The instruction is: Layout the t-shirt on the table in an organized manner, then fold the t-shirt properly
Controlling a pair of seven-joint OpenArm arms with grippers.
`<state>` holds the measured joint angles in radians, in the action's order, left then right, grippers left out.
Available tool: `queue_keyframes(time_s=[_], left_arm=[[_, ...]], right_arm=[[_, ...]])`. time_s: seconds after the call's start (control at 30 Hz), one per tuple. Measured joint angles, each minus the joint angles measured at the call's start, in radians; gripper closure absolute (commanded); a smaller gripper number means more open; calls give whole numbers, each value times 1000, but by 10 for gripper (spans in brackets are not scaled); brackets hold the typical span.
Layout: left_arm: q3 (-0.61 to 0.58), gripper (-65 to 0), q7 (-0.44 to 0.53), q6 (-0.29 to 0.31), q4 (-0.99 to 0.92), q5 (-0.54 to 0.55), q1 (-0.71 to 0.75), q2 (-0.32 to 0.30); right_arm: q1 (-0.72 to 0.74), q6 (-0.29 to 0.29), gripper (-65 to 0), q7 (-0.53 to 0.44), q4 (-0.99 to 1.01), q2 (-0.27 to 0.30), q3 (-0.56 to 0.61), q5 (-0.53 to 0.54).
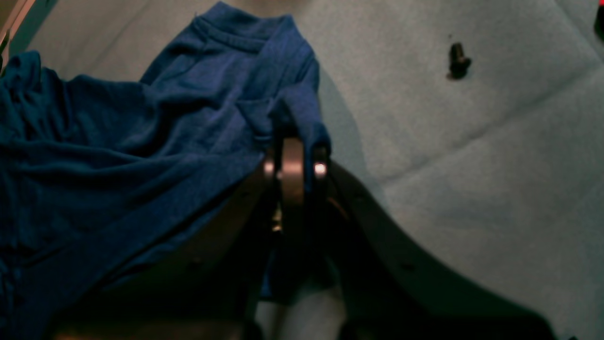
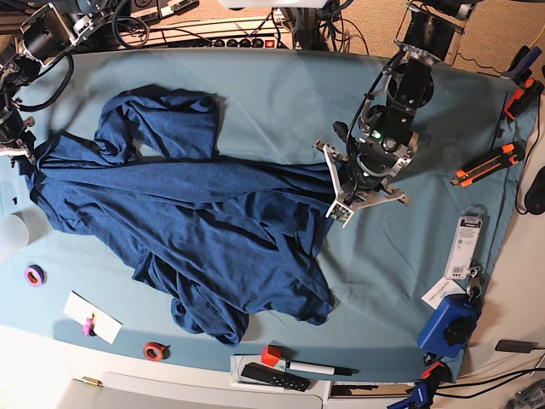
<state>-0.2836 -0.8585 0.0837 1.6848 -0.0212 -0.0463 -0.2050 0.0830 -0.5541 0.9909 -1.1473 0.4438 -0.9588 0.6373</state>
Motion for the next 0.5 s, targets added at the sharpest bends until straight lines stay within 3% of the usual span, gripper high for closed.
queue_keyframes(time_s=[0.23, 0.5], left_arm=[[0, -204, 7, 0, 0, -23, -1, 0], [0, -211, 37, -15, -29, -67, -2, 0]], right_arm=[[0, 0, 0, 0, 0, 0, 0, 0], [0, 0, 0, 3, 0, 0, 0, 0]])
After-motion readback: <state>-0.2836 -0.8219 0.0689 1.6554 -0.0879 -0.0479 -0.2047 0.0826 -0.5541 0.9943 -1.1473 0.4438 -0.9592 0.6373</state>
